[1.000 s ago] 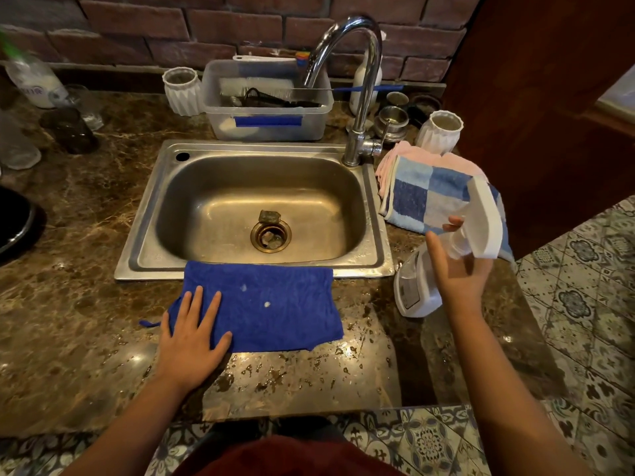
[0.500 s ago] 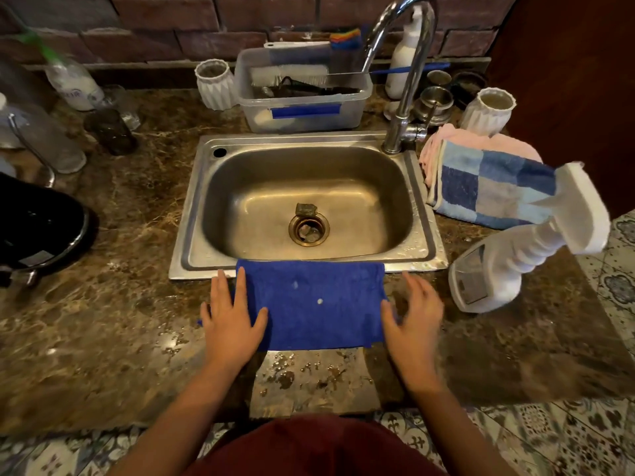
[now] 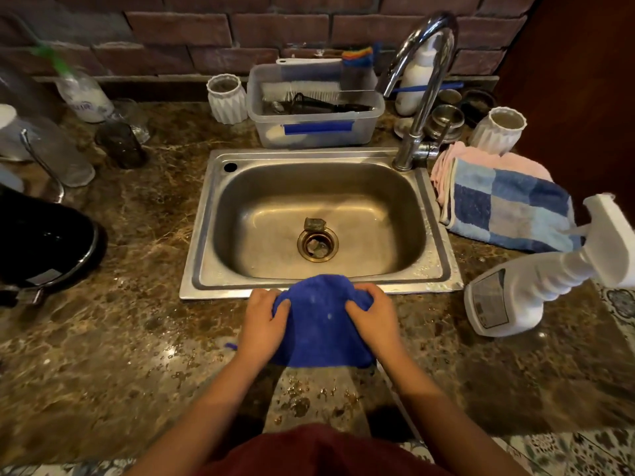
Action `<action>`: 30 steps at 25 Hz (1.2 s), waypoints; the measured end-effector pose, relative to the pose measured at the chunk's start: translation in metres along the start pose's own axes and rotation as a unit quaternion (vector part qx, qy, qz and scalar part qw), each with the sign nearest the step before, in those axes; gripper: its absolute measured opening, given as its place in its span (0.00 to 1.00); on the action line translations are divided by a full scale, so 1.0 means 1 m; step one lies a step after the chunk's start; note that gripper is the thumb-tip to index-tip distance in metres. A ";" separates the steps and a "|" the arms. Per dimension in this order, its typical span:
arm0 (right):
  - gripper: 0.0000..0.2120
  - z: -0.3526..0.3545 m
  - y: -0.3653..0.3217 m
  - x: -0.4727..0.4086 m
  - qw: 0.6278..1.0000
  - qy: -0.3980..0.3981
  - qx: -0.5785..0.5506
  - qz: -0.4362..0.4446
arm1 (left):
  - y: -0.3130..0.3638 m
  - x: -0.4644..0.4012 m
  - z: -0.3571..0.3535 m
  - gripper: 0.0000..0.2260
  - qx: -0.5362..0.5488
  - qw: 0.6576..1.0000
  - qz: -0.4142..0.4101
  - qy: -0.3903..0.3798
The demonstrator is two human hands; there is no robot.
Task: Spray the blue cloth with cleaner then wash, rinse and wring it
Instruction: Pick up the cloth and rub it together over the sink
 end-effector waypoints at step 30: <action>0.17 0.020 -0.107 -0.082 0.952 0.087 -0.293 -0.020 | 0.178 -0.013 -0.002 0.06 0.264 0.942 -0.199 -0.059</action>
Point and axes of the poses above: each hand's wrist, its own x-axis away from the middle knuckle, its own z-axis out of the back of the hand, y = z × x, the point moved 5 cm from there along -x, towards the middle knuckle, and after that the axes turned 7 degrees about z, right-handed, at the moved point
